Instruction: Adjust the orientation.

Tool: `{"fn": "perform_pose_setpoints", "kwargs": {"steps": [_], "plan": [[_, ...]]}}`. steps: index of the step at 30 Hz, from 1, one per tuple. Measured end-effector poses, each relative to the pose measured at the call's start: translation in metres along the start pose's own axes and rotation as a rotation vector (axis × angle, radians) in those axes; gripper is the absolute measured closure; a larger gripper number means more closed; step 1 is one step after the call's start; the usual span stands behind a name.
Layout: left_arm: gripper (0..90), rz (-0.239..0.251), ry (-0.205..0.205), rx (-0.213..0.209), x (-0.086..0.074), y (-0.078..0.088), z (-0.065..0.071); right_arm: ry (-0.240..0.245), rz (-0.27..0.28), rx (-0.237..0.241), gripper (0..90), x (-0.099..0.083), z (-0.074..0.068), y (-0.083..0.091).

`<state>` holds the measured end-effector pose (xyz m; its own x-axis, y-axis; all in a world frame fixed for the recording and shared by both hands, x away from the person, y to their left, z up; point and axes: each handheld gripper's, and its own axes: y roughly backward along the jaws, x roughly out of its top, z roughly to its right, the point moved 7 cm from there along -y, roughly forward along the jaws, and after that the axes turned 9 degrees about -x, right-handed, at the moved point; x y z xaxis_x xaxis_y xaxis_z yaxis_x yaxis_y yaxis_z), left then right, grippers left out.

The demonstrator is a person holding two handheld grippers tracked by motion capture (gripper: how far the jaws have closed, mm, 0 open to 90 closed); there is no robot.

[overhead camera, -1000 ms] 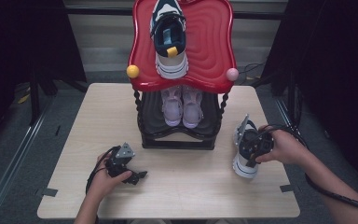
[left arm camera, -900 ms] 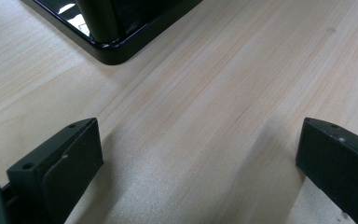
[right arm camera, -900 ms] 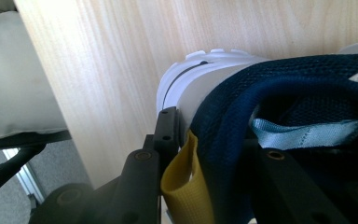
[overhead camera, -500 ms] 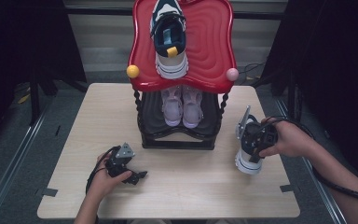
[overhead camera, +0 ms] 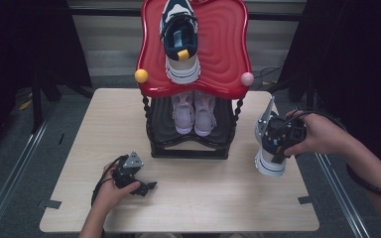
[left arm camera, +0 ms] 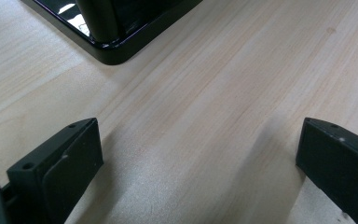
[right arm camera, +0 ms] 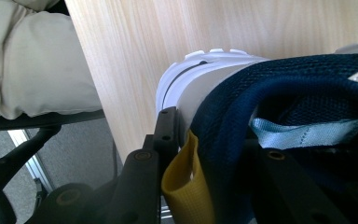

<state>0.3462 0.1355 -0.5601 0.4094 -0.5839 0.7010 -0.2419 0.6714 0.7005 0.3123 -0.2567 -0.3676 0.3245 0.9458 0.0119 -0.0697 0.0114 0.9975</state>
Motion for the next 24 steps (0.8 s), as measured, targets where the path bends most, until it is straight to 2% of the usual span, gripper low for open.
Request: {"fn": "perform_pose_setpoints", "kwargs": {"steps": [6,10,11,13,14,17,21,24], "plan": [[0.0,0.000,0.000,0.000,0.000,0.000,0.000,-0.010,0.007,0.001,70.1,0.002,0.003,0.029],[0.0,-0.005,-0.003,-0.001,0.000,0.000,0.000,0.006,0.013,-0.010,70.1,0.004,0.008,0.049],[0.0,-0.005,-0.003,-0.001,0.000,0.000,0.000,-0.011,0.013,-0.008,70.1,0.004,0.008,0.054],[0.0,-0.005,-0.004,-0.001,0.000,0.000,0.000,0.002,0.021,-0.015,70.1,0.006,0.011,0.065],[0.0,-0.005,-0.004,-0.001,0.000,0.000,0.000,-0.009,0.018,-0.013,70.1,0.006,0.011,0.071],[0.0,-0.003,-0.004,0.000,0.000,0.000,0.000,-0.005,0.017,-0.036,70.1,0.007,0.015,0.087],[0.0,-0.003,-0.004,0.000,0.000,0.000,0.000,-0.009,0.032,-0.032,70.1,0.010,0.016,0.108],[0.0,-0.003,-0.004,0.000,0.000,0.000,0.000,-0.007,0.039,-0.057,70.1,0.012,0.020,0.121]]}}
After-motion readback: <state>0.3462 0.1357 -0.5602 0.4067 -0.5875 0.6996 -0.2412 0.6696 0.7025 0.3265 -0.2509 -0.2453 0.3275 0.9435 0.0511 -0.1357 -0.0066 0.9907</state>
